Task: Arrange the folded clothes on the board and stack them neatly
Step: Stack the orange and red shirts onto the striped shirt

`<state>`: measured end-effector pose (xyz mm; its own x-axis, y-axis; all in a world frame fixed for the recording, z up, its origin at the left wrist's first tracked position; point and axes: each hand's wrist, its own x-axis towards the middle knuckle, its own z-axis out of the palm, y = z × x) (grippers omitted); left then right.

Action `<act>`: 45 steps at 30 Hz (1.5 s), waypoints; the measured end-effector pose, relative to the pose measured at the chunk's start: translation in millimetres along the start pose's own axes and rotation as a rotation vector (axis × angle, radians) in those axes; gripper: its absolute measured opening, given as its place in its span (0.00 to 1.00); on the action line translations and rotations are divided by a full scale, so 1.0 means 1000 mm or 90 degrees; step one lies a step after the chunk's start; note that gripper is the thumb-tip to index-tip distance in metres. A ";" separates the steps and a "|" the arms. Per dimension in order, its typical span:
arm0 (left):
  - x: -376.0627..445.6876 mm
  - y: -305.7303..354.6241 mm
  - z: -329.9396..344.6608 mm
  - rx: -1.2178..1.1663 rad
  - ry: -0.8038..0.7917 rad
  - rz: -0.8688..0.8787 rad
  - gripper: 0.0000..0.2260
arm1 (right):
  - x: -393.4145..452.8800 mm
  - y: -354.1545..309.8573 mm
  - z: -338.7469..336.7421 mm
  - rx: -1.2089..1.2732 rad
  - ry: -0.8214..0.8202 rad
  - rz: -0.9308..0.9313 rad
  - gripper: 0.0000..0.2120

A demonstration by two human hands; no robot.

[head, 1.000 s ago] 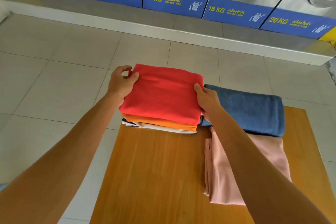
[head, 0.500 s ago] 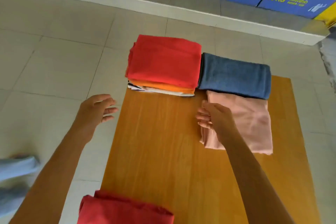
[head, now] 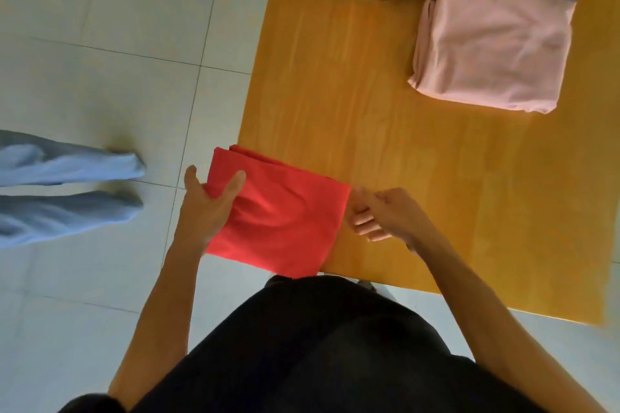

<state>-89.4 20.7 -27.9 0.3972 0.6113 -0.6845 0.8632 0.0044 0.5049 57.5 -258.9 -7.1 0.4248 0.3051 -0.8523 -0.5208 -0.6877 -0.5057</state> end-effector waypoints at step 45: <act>0.070 0.265 -0.007 -0.202 -0.047 0.295 0.19 | 0.046 -0.189 -0.112 0.368 0.188 -0.291 0.21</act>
<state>164.8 70.5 62.0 0.7427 0.5492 -0.3831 0.4621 -0.0063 0.8868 258.3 -188.4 64.0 0.8256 0.2320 -0.5144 -0.5154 -0.0612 -0.8548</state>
